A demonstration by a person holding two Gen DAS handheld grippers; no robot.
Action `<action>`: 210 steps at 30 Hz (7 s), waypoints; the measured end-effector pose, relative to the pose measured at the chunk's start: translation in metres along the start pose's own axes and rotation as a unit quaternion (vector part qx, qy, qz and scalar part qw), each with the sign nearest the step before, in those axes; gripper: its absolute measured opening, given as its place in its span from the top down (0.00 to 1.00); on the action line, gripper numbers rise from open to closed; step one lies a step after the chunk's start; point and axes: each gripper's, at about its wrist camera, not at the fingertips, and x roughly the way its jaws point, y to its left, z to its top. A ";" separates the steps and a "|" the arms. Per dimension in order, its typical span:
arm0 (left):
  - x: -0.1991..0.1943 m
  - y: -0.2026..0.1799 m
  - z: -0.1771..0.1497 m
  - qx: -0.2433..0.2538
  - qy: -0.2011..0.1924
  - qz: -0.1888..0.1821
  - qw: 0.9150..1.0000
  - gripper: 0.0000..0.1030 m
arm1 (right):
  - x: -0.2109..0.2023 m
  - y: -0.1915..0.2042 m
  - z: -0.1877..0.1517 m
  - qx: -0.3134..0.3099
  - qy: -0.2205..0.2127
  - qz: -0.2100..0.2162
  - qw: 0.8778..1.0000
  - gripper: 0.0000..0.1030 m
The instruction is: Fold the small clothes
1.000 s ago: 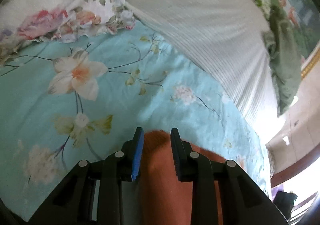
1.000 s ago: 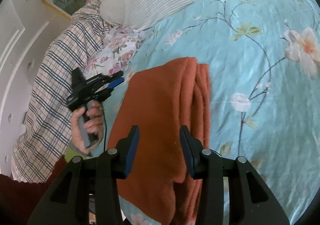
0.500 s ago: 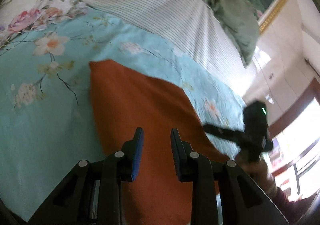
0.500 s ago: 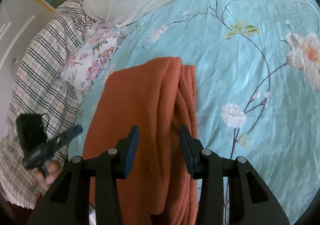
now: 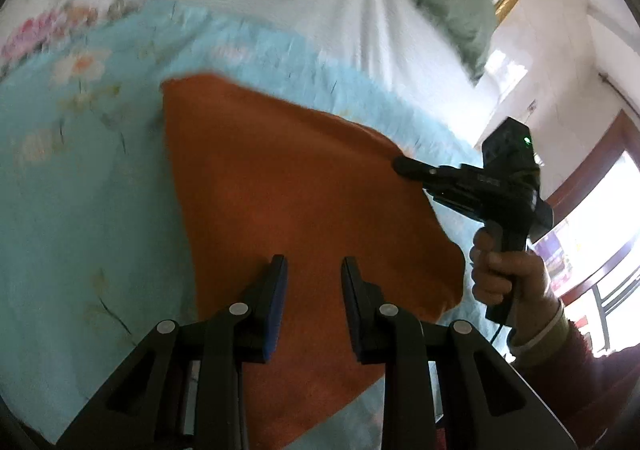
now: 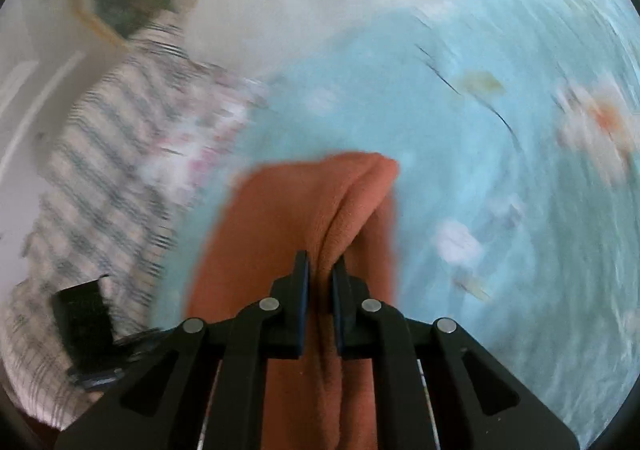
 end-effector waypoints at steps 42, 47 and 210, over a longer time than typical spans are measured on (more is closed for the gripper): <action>-0.006 0.013 -0.006 -0.066 -0.010 0.048 0.997 0.86 | -0.008 0.050 -0.018 -0.028 -0.002 -0.020 0.999 0.95; -0.026 -0.002 -0.026 -0.044 -0.013 0.039 0.998 0.80 | -0.026 0.066 -0.057 -0.069 0.016 -0.022 0.997 0.95; -0.058 -0.065 -0.068 0.055 -0.030 0.293 0.954 0.16 | -0.063 0.105 -0.137 -0.170 0.021 -0.141 0.975 0.00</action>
